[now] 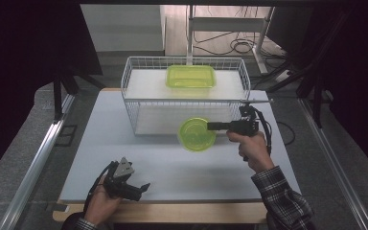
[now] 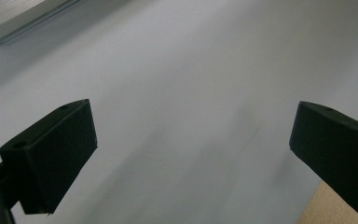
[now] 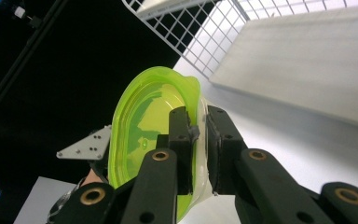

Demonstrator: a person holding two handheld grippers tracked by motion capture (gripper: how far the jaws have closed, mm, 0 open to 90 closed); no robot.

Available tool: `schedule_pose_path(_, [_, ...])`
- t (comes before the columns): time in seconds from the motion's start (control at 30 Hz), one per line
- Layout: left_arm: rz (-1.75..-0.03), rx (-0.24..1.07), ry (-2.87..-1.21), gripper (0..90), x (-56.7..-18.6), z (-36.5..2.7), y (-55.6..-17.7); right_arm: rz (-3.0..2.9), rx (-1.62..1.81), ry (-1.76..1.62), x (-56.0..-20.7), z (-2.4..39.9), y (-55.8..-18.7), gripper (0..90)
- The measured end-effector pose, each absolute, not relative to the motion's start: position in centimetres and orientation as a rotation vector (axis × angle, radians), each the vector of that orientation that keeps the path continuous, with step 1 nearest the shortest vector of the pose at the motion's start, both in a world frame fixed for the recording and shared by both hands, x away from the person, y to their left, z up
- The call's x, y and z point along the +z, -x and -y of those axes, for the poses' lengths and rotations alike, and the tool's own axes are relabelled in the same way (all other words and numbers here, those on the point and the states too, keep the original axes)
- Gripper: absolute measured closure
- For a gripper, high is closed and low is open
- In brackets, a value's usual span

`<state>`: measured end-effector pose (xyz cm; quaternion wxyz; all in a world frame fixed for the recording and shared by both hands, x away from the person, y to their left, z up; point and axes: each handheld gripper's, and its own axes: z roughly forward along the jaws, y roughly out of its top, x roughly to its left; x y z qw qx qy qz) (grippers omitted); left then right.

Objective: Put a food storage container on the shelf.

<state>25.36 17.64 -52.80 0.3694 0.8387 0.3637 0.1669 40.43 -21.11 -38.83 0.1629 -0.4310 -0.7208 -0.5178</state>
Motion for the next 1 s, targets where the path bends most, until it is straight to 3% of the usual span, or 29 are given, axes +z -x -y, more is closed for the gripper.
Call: schedule_pose_path(1.0, [-0.936, 0.439, -2.172, 0.6, -52.9, -17.5, -25.4, 2.043, -1.617, 1.229, -31.1, 20.7, -42.7, 81.2])
